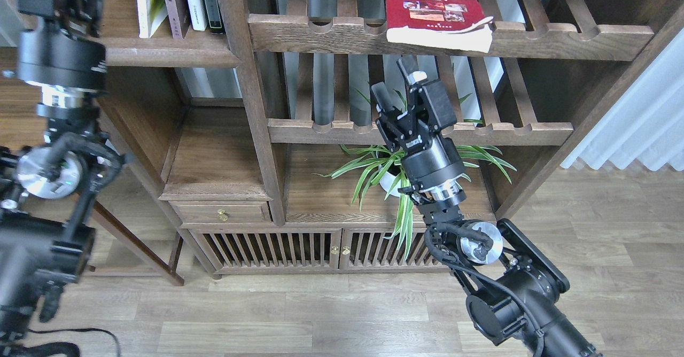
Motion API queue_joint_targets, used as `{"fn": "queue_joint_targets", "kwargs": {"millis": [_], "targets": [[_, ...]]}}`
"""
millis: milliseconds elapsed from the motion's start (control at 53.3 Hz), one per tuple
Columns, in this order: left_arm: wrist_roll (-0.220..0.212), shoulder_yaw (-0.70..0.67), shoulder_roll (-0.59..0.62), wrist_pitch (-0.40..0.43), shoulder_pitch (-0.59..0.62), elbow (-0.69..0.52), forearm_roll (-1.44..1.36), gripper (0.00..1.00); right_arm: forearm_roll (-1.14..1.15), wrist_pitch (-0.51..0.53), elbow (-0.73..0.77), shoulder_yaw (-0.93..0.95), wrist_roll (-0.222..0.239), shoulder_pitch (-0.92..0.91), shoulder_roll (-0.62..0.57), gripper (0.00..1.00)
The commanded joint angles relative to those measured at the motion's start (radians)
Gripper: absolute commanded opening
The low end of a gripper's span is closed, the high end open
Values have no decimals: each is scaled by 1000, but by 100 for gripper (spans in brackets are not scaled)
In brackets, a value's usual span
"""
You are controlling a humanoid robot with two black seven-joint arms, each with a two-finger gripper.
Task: Organize books on shelf
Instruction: 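Lower the left arm and raise both grippers toward the red book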
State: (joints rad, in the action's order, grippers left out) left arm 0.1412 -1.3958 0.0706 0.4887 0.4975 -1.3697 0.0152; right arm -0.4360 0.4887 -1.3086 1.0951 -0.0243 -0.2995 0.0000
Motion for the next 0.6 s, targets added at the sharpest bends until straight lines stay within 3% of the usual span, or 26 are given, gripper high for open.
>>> {"fn": "queue_joint_targets", "kwargs": {"millis": [0, 169, 375, 582], "targets": [[-9, 17, -29, 0, -59, -2, -23, 100, -1, 0, -14, 0, -51, -27, 0, 93], [-34, 24, -58, 0, -102, -8, -31, 100, -1, 0, -26, 3, -63, -43, 0, 93], [-66, 77, -66, 0, -161, -8, -32, 100, -3, -151, -44, 46, -63, -61, 0, 94], [-71, 123, -69, 0, -172, -8, -34, 100, -3, -206, -44, 65, -63, -70, 0, 94]]}}
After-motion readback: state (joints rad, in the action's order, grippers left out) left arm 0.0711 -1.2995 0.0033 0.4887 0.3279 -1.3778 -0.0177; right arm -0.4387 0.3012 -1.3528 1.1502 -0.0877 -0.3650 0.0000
